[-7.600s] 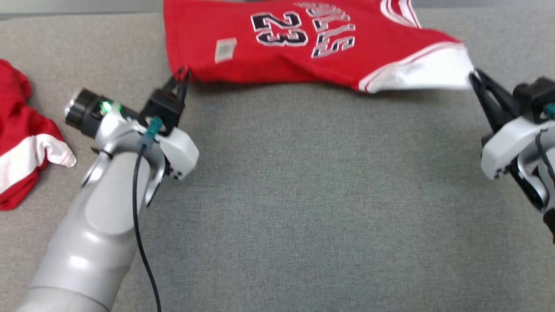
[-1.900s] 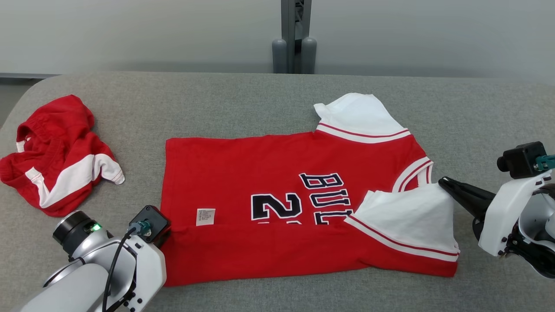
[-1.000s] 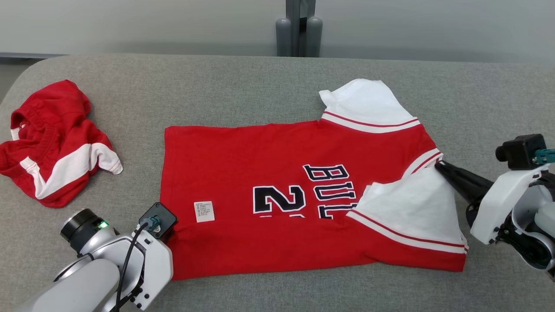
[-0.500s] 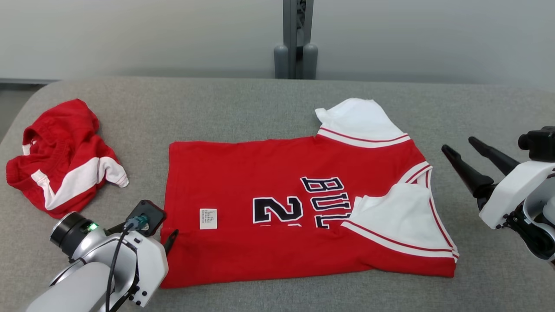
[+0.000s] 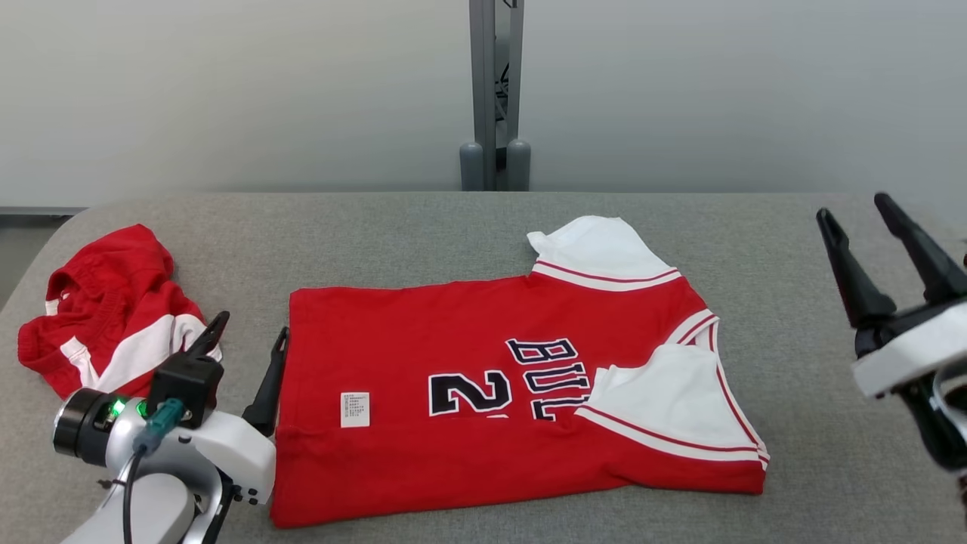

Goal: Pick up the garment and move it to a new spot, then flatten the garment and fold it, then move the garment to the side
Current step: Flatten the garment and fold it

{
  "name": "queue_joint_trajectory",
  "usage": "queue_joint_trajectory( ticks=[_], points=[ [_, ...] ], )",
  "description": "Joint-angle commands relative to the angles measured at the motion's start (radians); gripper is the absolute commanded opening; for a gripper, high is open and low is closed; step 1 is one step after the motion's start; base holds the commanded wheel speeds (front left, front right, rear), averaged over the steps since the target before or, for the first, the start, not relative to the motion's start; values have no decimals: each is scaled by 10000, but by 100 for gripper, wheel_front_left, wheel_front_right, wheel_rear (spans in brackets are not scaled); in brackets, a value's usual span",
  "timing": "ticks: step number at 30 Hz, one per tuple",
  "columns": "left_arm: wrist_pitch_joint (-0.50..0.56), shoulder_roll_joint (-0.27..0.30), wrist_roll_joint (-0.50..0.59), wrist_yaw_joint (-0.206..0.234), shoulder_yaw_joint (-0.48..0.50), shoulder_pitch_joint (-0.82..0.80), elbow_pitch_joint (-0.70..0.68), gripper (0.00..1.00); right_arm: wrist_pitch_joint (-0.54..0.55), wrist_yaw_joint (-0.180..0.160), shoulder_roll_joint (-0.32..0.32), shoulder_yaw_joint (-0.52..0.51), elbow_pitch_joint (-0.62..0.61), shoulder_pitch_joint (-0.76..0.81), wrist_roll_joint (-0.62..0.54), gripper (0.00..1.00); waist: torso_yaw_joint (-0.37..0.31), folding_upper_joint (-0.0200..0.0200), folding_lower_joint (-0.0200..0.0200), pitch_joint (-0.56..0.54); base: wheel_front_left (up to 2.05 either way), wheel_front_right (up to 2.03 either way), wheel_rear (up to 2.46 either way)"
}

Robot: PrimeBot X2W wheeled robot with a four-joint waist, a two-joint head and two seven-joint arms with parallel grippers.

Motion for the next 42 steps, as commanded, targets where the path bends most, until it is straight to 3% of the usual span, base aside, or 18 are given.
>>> queue_joint_trajectory(
  ticks=[1,4,7,9,14,18,26,35,42],
  points=[
    [-323,-60,121,283,142,190,1,100,-6,2,419,-697,-314,643,-506,100,-46,-1,0,-67,0,0,0],
    [-706,-347,486,857,461,530,15,100,-8,2,1198,-1897,-1028,1760,-1714,100,-88,-1,0,-106,0,0,0],
    [-792,-751,1043,1121,985,915,-351,100,-7,2,1975,-2813,-1619,2740,-2727,100,-113,-1,0,-105,0,0,0],
    [-794,-1094,1423,1216,1641,1406,-729,100,-9,2,2433,-3241,-1981,3305,-3322,100,-113,-1,0,-64,0,0,0],
    [-790,-1980,2249,970,3086,2389,-1244,100,-9,2,3364,-4050,-2546,4108,-4078,100,-120,-1,0,2,0,0,0],
    [-793,-3060,2916,393,4433,3337,-1337,100,-8,2,4140,-4592,-2901,4667,-4618,100,-147,-1,0,29,0,0,0],
    [-793,-4796,4073,-1784,6549,4613,-609,100,-10,2,4840,-4783,-2519,5104,-4714,100,-188,-1,0,-69,0,0,0],
    [-794,-5348,4937,-2762,7556,4655,143,100,-10,2,4816,-4770,-2343,4960,-4853,100,-151,-1,0,-60,0,0,0],
    [-794,-5450,4793,-3121,7737,4456,1853,100,-10,2,4948,-4809,-359,4924,-3919,100,-146,-1,0,-75,0,0,0]
  ],
)
